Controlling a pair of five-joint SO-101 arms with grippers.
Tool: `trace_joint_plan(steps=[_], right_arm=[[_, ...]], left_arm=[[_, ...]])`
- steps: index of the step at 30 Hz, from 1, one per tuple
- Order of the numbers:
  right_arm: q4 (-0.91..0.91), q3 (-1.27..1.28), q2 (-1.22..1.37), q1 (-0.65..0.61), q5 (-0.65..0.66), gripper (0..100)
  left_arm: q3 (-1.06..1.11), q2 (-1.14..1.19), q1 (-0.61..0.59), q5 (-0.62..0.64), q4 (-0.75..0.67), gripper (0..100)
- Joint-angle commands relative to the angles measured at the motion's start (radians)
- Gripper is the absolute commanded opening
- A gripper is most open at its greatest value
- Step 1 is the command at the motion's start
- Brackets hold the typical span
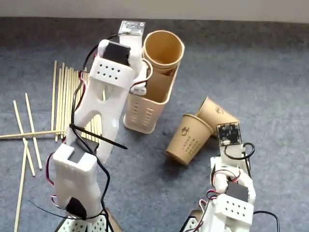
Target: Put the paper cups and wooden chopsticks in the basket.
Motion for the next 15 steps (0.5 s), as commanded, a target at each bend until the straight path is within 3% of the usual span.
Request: trace_joint_plan(steps=[1,4,10,15], right_arm=[[0.005,0.094,-0.012,-0.008,0.011,17.7],[0.005,0.094,-0.012,-0.008,0.011,17.7],[0.005,0.094,-0.012,-0.008,0.011,17.7],[0.005,0.094,-0.012,-0.008,0.011,17.7]], left_arm=[[-0.047,-0.013,-0.015,0.048,0.005,1],[-0.047,-0.019,-0.027,0.058,0.005,3],[-0.053,-0.070,-0.059,0.055,0.003,25],[-0.133,-0.185,-0.064,-0.046,-0.005,27]])
